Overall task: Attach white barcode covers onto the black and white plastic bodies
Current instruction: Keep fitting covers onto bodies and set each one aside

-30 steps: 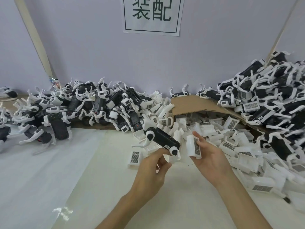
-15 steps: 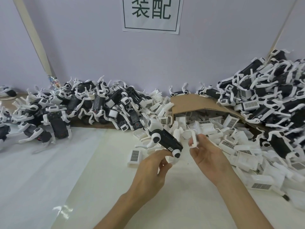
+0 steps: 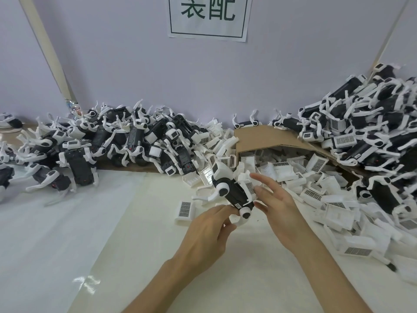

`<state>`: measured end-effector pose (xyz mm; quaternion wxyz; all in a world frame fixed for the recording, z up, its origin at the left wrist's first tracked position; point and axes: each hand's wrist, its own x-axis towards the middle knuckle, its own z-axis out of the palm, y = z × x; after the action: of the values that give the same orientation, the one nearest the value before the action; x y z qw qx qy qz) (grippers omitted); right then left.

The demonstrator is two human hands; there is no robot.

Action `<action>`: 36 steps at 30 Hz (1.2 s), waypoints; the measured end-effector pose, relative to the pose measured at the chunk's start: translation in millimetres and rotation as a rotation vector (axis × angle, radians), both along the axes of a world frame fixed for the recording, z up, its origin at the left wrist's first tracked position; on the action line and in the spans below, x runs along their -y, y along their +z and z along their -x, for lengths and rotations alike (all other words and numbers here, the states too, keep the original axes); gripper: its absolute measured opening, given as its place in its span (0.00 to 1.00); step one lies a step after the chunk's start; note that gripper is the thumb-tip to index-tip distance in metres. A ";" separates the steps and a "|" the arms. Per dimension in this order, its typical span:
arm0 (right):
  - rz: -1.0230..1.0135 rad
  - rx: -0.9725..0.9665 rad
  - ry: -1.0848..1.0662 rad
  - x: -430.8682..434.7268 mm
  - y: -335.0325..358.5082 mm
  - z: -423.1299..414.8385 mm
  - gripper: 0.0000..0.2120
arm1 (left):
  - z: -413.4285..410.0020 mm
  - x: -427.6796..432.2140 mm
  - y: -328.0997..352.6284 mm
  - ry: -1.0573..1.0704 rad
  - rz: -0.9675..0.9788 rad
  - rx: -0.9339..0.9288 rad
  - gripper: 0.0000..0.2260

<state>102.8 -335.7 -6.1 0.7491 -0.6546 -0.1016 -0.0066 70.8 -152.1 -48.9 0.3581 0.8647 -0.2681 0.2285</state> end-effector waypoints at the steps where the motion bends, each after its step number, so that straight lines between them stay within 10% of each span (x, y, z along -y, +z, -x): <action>1: 0.013 0.018 0.016 0.8 -0.5 -0.1 0.17 | -0.4 -0.1 -0.2 0.000 -0.007 0.002 0.10; 36: 0.222 0.163 0.027 6.4 1.3 1.8 0.17 | 0.6 -2.9 -3.6 -0.138 -0.020 -0.109 0.12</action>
<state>100.9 -342.1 -4.7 0.6613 -0.7293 -0.1710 -0.0387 70.2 -149.3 -52.5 0.3782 0.8589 -0.3094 0.1533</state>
